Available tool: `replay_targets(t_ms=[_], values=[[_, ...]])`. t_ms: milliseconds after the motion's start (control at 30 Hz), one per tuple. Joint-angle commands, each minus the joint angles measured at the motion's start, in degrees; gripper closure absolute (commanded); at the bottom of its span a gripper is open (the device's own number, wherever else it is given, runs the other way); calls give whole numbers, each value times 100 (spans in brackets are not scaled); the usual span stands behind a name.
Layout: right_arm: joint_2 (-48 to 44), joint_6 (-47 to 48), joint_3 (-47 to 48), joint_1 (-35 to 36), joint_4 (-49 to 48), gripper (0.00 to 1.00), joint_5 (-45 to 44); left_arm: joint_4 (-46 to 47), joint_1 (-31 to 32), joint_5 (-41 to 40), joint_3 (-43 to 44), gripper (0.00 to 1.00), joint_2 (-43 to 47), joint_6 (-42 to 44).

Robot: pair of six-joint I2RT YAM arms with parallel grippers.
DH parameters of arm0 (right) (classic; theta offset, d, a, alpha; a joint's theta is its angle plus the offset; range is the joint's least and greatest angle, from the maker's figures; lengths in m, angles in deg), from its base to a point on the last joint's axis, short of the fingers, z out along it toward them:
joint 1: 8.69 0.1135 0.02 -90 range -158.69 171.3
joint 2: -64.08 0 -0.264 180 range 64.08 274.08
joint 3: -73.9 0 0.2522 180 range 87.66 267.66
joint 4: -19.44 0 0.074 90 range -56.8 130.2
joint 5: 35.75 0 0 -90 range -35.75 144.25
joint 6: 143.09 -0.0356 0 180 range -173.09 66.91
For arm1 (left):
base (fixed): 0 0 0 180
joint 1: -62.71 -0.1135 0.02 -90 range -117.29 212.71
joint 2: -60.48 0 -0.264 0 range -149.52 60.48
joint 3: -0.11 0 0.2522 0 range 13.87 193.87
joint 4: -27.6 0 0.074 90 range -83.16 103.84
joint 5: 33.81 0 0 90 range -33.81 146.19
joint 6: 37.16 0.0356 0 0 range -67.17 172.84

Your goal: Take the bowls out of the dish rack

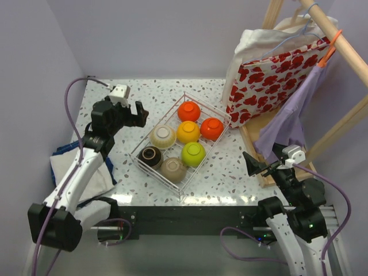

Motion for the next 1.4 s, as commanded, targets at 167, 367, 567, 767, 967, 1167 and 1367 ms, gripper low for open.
replay_targets(t_ms=[167,367,567,767,967,1167,1367], values=[[47,73,31,23,-66,1,-117,-711,492,125,1299,0,-1521,-21],[152,64,57,23,-4,1,-152,-1019,764,-429,2011,0,-2673,75],[240,64,84,23,30,1,-143,-1256,949,-990,2696,0,-3684,251],[293,73,84,23,13,1,-99,-1634,967,-966,3479,0,-4545,348],[574,238,128,23,-13,1,663,-1634,959,-1764,3830,0,-4985,401],[829,196,128,14,-119,1,1298,-1608,801,-2178,4199,0,-5354,559],[847,231,128,23,-101,1,1334,-1555,221,-2144,4840,0,-5916,445]])
